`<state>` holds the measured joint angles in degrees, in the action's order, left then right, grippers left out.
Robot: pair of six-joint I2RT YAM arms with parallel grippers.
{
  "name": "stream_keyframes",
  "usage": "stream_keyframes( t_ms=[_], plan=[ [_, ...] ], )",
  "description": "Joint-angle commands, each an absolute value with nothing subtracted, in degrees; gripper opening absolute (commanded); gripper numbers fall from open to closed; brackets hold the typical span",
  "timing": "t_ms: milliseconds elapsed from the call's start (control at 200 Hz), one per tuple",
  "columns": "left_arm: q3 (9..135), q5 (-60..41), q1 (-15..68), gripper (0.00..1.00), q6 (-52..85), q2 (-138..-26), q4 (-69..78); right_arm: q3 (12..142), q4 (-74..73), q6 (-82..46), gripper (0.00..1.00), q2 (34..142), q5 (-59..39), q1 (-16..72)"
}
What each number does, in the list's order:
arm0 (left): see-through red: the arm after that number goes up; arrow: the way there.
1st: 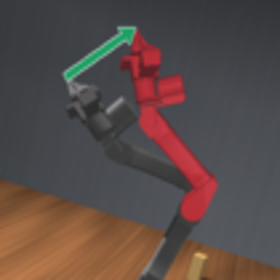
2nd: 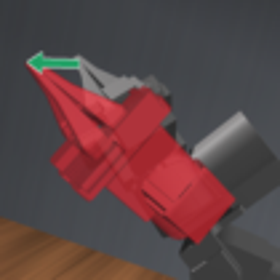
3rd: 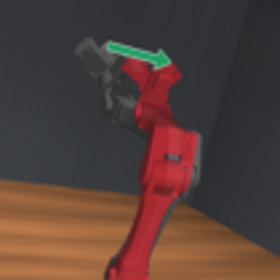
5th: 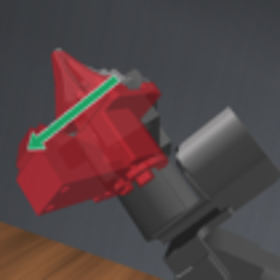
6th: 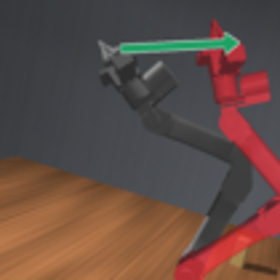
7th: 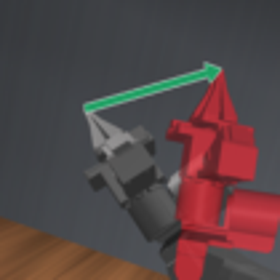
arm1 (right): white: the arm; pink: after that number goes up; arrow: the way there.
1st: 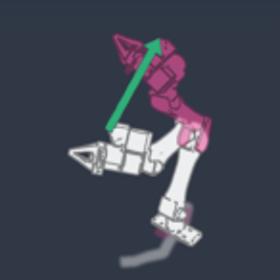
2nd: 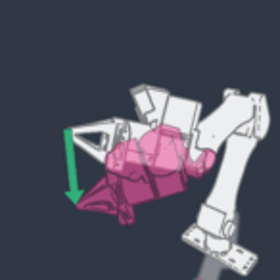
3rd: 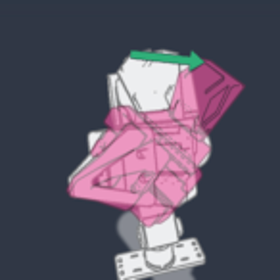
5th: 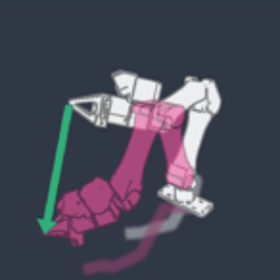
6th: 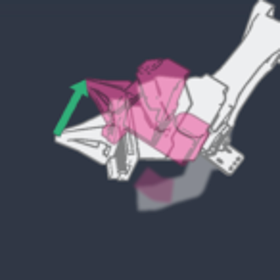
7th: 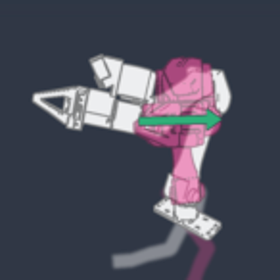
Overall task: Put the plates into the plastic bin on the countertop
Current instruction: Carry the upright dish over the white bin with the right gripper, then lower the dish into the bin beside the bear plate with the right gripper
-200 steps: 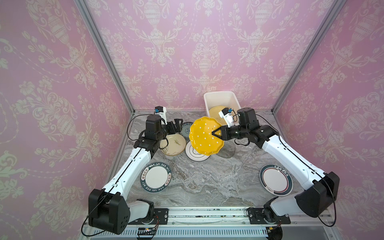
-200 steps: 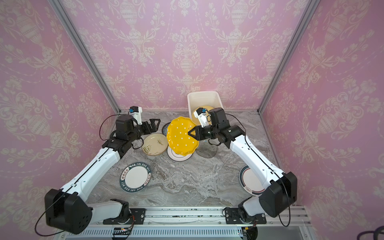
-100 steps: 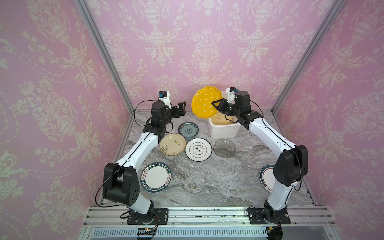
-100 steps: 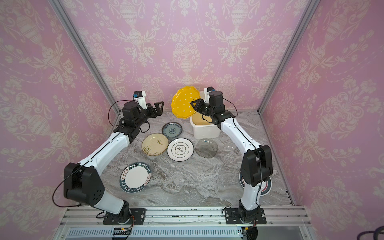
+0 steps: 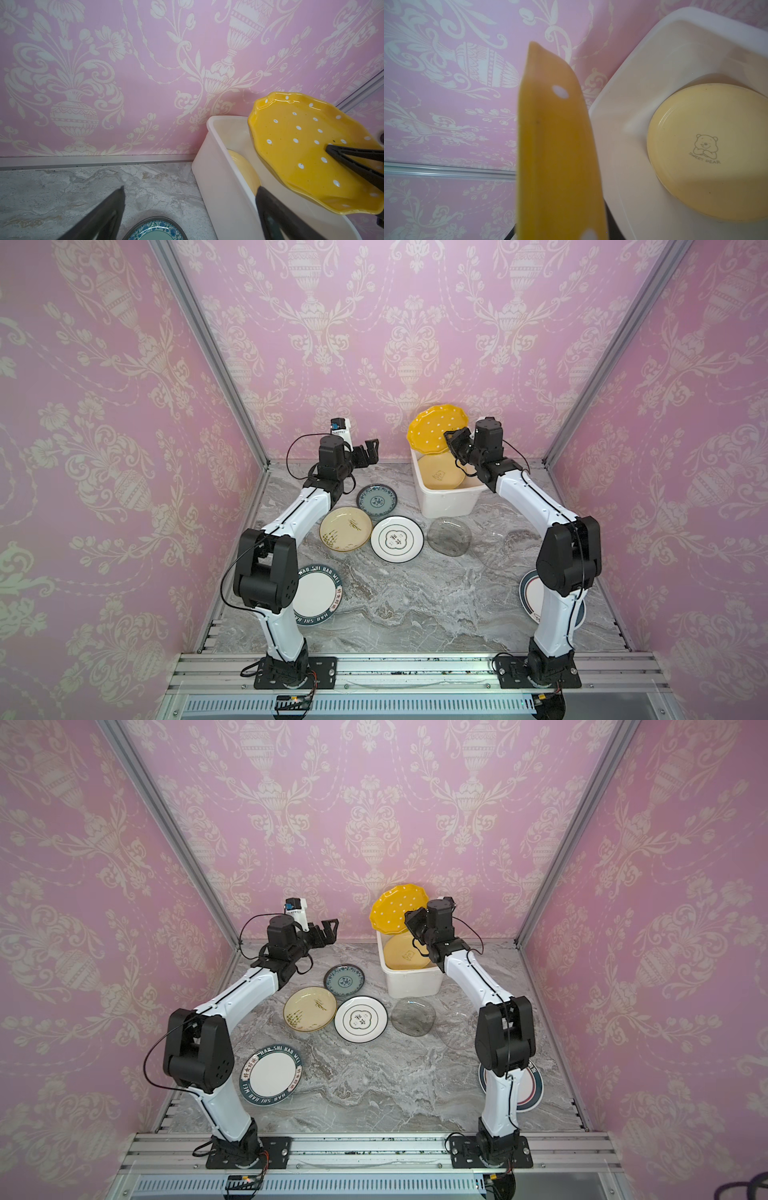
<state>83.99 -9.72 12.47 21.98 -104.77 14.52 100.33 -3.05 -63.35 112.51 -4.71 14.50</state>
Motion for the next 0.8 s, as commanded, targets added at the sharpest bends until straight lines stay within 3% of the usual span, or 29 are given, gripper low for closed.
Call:
stream_keyframes(
  t_ms=[0, 360, 796],
  plan=[
    [86.66, -9.76, 12.26, 0.99, 22.73, -105.71, 15.48, 102.62, -13.27, -69.51, 0.0, 111.92, 2.28, 14.66],
    [86.31, -11.55, 12.26, 0.99, 25.4, -107.39, 16.07, 111.3, -1.9, -80.8, 0.0, 118.66, 13.51, 17.36],
    [84.46, -14.06, 12.1, 0.99, 23.91, -106.72, 15.47, 118.33, 6.18, -91.87, 0.0, 125.64, 19.07, 19.76]
  ],
)
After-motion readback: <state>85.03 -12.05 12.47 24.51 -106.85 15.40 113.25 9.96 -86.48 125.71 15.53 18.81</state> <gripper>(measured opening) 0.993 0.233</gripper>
